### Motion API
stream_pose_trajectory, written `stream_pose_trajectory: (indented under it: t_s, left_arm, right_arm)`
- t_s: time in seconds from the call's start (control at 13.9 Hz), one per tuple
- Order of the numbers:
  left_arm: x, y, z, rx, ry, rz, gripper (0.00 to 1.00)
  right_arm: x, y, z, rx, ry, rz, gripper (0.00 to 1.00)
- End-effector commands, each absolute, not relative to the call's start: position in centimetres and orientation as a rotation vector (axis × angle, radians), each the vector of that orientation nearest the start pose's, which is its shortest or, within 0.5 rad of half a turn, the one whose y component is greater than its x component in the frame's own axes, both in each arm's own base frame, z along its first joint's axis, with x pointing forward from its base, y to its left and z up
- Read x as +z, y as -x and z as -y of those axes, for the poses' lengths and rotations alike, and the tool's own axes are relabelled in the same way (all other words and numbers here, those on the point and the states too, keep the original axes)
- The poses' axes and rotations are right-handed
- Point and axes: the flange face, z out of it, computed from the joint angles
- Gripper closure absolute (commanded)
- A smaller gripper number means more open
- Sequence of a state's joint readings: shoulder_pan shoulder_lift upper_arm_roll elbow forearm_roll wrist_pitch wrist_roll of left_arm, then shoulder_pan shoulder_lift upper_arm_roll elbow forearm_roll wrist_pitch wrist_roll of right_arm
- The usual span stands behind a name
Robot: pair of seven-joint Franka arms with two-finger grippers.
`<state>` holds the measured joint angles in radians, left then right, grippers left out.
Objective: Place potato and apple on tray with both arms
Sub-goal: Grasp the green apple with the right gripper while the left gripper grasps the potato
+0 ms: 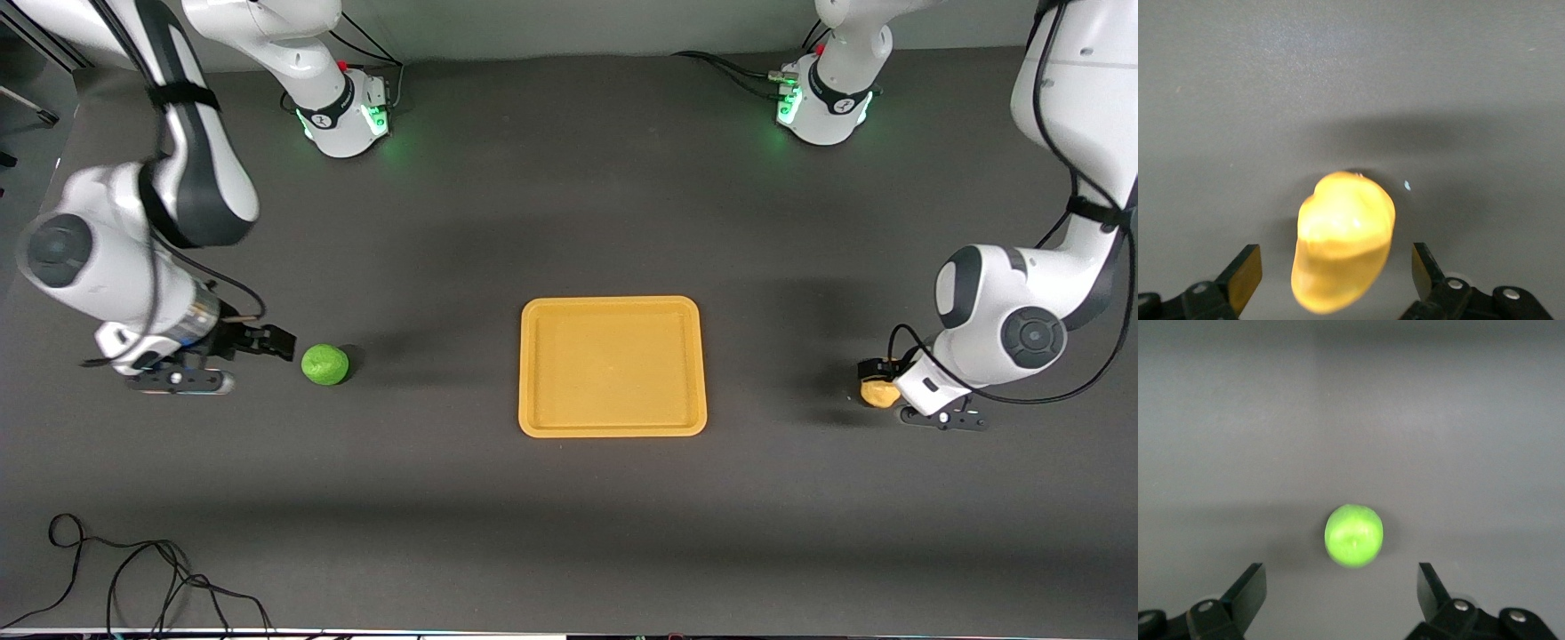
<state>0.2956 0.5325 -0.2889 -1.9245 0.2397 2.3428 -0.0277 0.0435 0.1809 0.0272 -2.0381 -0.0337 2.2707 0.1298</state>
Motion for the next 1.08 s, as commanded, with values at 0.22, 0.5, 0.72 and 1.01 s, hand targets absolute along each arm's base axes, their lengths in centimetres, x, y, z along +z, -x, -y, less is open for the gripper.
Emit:
stream_pose_trajectory:
  t_s: [0.22, 0.5, 0.72, 1.01]
  left_arm:
    - [20.3, -61.2, -1.9, 0.078, 3.117, -0.189, 0.14]
    - [21.3, -61.2, -1.3, 0.095, 3.115, -0.147, 0.61]
    - [26.2, -61.7, 2.5, 0.09, 3.107, -0.046, 0.63]
    - [35.0, -61.7, 12.8, 0.258, 3.093, 0.144, 0.63]
  right_arm:
    - [24.9, -56.1, -3.9, -0.137, 3.145, -0.002, 0.0]
    - [23.3, -55.9, -3.3, -0.096, 3.151, -0.003, 0.0]
    - [20.5, -55.6, -3.0, -0.04, 3.15, -0.045, 0.0]
    - [18.8, -55.6, -3.0, -0.021, 3.152, -0.052, 0.28]
